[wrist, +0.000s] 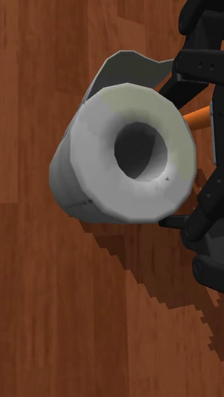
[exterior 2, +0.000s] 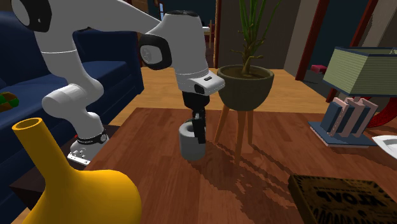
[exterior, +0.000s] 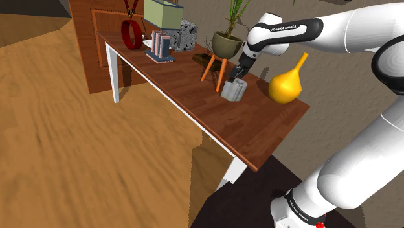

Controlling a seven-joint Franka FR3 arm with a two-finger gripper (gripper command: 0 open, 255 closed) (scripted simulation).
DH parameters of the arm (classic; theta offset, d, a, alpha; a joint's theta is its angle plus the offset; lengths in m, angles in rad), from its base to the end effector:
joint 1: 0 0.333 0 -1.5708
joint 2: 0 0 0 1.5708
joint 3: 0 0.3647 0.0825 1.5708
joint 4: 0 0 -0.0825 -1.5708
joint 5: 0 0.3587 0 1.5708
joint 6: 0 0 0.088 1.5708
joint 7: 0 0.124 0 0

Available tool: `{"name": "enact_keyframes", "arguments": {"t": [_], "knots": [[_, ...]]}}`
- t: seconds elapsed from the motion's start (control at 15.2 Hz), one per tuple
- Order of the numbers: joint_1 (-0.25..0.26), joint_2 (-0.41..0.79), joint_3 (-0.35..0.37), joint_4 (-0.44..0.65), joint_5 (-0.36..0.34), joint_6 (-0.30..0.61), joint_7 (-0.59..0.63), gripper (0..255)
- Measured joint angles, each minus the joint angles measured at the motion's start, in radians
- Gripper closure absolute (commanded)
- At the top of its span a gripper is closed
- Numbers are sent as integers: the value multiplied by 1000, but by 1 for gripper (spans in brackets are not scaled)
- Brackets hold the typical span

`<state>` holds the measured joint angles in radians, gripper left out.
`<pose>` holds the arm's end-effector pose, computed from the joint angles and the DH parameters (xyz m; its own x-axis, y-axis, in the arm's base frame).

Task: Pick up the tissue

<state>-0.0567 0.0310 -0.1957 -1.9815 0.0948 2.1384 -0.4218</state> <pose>0.5402 -0.1326 0.5048 0.9819 0.1207 0.1460 0.1252 -0.9919 -0.0217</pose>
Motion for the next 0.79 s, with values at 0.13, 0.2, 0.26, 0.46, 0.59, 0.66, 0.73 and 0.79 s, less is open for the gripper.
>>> {"name": "enact_keyframes", "arguments": {"t": [0.13,0.2,0.26,0.46,0.59,0.66,0.73,0.79], "knots": [[0,0,0,0,0,0,0,255],[0,0,0,0,0,0,-1,255],[0,0,0,0,0,0,-1,255],[0,-1,0,11,-1,-14,1,255],[0,-7,0,28,-4,-37,4,255],[0,-9,-1,39,-5,-51,5,255],[-1,-14,-1,48,-7,-64,6,255],[0,-18,-1,56,-8,-76,8,255]]}}
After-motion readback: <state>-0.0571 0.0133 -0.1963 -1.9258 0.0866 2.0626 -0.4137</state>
